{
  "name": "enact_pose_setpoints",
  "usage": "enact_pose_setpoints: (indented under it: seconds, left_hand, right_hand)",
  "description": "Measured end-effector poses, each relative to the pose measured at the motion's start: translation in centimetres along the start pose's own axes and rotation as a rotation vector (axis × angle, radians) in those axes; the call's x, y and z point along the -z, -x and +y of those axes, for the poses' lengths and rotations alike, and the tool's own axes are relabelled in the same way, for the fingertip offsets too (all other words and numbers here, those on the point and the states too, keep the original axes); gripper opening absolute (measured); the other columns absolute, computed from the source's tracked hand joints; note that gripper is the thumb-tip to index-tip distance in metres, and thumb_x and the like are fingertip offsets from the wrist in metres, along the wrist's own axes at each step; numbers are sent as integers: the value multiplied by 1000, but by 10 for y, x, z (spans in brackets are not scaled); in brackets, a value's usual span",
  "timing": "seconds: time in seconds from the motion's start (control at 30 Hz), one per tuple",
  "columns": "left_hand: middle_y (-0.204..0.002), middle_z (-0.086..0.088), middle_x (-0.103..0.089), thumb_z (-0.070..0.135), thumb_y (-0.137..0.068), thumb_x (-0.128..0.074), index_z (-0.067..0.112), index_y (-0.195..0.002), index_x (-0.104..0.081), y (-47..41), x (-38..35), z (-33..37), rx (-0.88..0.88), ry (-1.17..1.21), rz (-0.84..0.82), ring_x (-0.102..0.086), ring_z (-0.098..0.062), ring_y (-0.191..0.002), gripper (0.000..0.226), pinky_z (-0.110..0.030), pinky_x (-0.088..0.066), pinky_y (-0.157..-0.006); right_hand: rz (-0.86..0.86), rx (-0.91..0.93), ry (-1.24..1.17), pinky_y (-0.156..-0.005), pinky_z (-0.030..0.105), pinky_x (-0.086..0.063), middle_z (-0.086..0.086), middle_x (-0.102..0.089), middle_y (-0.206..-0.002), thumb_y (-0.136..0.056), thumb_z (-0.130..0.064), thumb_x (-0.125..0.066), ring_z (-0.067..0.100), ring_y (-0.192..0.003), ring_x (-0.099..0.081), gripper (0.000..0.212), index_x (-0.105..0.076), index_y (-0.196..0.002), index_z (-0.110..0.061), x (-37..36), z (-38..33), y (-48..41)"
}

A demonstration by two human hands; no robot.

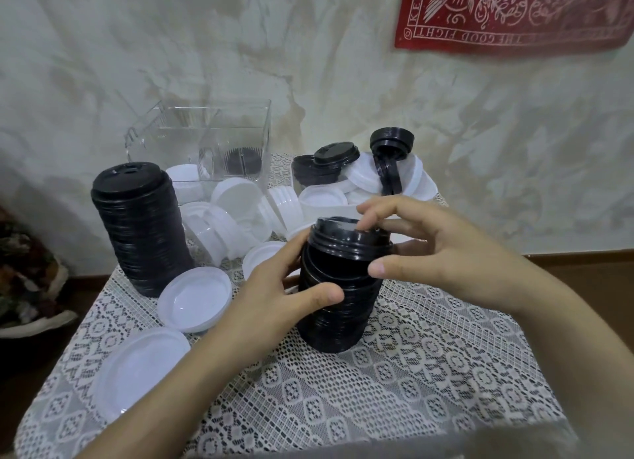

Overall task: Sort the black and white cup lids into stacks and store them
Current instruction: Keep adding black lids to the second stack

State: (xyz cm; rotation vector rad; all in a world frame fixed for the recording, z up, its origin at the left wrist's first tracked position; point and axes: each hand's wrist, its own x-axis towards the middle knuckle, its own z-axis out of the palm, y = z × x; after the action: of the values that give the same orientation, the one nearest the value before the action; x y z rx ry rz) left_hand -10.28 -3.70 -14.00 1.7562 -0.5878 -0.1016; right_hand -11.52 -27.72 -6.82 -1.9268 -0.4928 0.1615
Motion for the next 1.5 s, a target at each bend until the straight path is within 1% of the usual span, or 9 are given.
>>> enact_pose_setpoints:
  seconds: [0.13,0.27,0.43,0.6,0.73,0.9,1.13,1.3,1.5]
  left_hand:
    - [-134,23,-65,51,-76,-76,45,-142,-50,-1,-1,-2,1,-2,10,-58,2,-128,70,-11,-45,-96]
    - [-135,23,-64,52,-76,-75,45,-143,-50,-1,-1,-3,11,-17,10,-57,1,-129,72,-13,-47,-97]
    - [-149,20,-55,67,-77,-75,44,-154,-39,-1,3,-5,23,-24,-47,-49,-2,-140,88,-40,-40,-116]
    - [-155,15,-49,66,-76,-78,41,-158,-34,-1,8,-2,48,-14,-109,-47,-10,-144,96,-50,-38,-118]
    - [-149,17,-55,44,-81,-79,41,-154,-40,-1,8,-1,31,-43,-108,-50,-7,-140,83,-44,-39,-117]
    - [-144,19,-58,46,-78,-79,42,-149,-47,-1,8,-4,26,-55,-82,-53,-4,-136,78,-34,-42,-111]
    - [-143,19,-60,44,-74,-81,37,-148,-48,-3,8,-6,14,-41,-70,-53,-4,-136,81,-31,-41,-109]
    - [-140,19,-61,48,-71,-81,39,-145,-50,-2,6,-8,4,-66,-41,-55,-3,-134,81,-19,-46,-103]
    - [-141,19,-61,47,-72,-82,41,-145,-50,0,8,-5,16,-89,-39,-55,-4,-134,80,-30,-45,-107]
  right_hand:
    - [56,31,-2,-91,17,-52,-22,-64,-130,-75,-33,-77,2,-121,-63,31,-76,-105,-27,-8,4,-1]
    - [77,26,33,-103,29,-50,-23,-63,-134,-85,-36,-81,0,-127,-59,18,-78,-104,-36,-7,10,-2]
    - [82,40,-31,-113,40,-46,-18,-64,-138,-86,-20,-74,5,-132,-58,32,-76,-116,-30,-9,16,0]
    - [40,-5,-21,-113,43,-47,-12,-67,-135,-87,-21,-76,11,-127,-63,50,-63,-135,-29,-10,19,0]
    - [29,-30,5,-110,35,-48,-16,-67,-136,-83,-26,-79,6,-128,-62,64,-57,-143,-30,-12,22,-1]
    - [1,-33,32,-102,15,-48,-27,-66,-133,-76,-32,-79,-3,-126,-60,76,-53,-147,-29,-13,20,-1]
    - [9,-58,59,-104,27,-52,-26,-68,-128,-73,-37,-81,0,-123,-63,73,-57,-142,-38,-12,18,-1]
    - [21,-68,83,-107,36,-52,-23,-65,-133,-73,-43,-84,0,-128,-58,72,-57,-139,-42,-13,21,-1]
    - [42,-51,101,-101,24,-51,-31,-62,-129,-69,-47,-84,-4,-124,-58,74,-55,-137,-49,-16,23,-1]
